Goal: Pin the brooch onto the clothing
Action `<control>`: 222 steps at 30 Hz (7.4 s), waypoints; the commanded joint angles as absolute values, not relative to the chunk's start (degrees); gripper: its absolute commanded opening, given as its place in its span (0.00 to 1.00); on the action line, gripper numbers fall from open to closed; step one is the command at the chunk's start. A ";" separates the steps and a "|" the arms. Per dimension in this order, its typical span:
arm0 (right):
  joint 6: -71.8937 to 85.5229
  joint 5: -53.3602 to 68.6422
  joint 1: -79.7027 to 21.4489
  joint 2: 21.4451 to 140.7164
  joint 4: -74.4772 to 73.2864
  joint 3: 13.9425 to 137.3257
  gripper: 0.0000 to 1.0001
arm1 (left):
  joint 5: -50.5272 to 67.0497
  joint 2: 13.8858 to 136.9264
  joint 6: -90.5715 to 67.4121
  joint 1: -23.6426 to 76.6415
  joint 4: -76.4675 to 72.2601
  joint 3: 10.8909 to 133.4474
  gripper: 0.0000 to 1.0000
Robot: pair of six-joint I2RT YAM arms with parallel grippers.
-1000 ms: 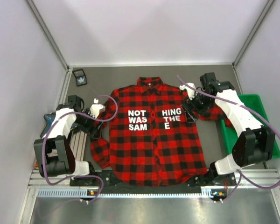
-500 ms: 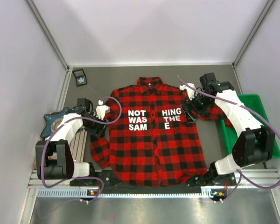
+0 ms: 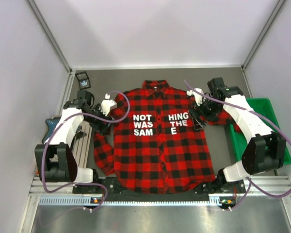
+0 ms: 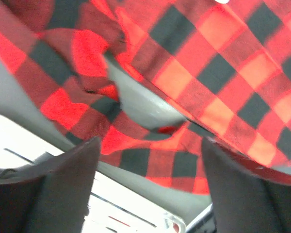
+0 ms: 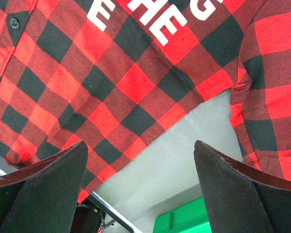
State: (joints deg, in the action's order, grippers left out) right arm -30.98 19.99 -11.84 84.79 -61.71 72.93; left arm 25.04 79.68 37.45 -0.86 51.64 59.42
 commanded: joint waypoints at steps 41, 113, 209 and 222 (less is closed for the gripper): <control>-31.82 18.02 -12.04 82.88 -61.26 73.04 0.89 | 10.72 66.50 77.07 13.04 70.64 58.15 0.00; -35.86 27.41 -12.22 67.85 -69.96 66.01 0.93 | 37.19 68.21 75.18 -1.59 80.76 57.60 0.84; -34.98 26.37 -11.69 77.52 -66.80 64.07 0.90 | 38.94 90.87 69.44 49.92 38.32 55.19 0.60; -35.68 26.63 -10.81 76.38 -66.88 62.49 0.90 | 36.82 96.24 74.08 51.15 40.94 57.04 0.47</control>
